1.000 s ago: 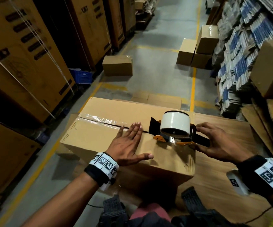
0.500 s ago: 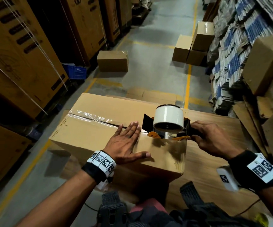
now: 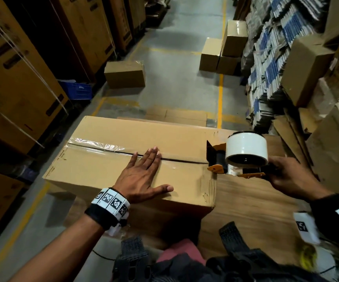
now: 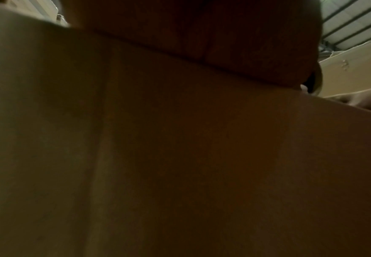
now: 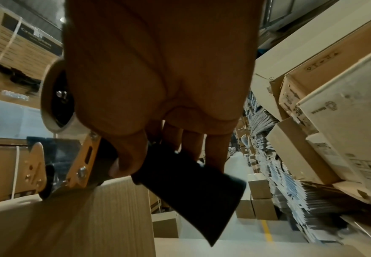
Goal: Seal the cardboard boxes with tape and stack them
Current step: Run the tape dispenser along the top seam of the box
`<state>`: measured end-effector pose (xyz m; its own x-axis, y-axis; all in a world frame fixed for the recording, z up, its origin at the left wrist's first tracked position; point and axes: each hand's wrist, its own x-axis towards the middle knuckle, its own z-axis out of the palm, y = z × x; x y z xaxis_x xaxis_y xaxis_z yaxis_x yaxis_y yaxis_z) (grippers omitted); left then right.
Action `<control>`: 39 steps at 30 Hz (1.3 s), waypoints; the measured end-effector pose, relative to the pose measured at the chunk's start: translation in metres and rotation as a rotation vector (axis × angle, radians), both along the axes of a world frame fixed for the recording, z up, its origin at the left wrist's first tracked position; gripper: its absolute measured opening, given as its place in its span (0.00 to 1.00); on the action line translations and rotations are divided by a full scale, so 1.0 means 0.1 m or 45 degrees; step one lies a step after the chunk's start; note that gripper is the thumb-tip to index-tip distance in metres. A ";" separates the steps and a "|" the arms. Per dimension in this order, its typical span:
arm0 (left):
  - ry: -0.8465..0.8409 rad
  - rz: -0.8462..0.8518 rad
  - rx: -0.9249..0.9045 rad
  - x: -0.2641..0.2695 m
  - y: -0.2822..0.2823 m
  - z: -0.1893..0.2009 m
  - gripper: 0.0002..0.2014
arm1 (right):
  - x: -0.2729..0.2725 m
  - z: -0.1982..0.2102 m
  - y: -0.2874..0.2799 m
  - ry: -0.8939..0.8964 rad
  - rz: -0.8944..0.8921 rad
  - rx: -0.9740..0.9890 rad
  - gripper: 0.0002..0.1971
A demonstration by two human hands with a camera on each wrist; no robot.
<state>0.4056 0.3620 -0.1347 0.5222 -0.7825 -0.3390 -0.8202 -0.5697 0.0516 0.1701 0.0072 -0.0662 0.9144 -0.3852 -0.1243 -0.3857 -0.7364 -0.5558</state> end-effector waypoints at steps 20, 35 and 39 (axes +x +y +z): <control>0.064 -0.121 -0.065 -0.70 -0.97 0.17 0.67 | -0.11 -0.95 -0.05 -0.074 -0.217 0.594 0.37; 0.079 -0.044 -0.144 -0.92 -1.29 -0.07 0.45 | -0.23 -0.87 -0.27 -0.225 -0.180 0.417 0.09; 0.079 -0.041 -0.130 -0.91 -1.30 -0.09 0.43 | -0.46 -0.73 -0.46 -0.218 -0.183 0.290 0.09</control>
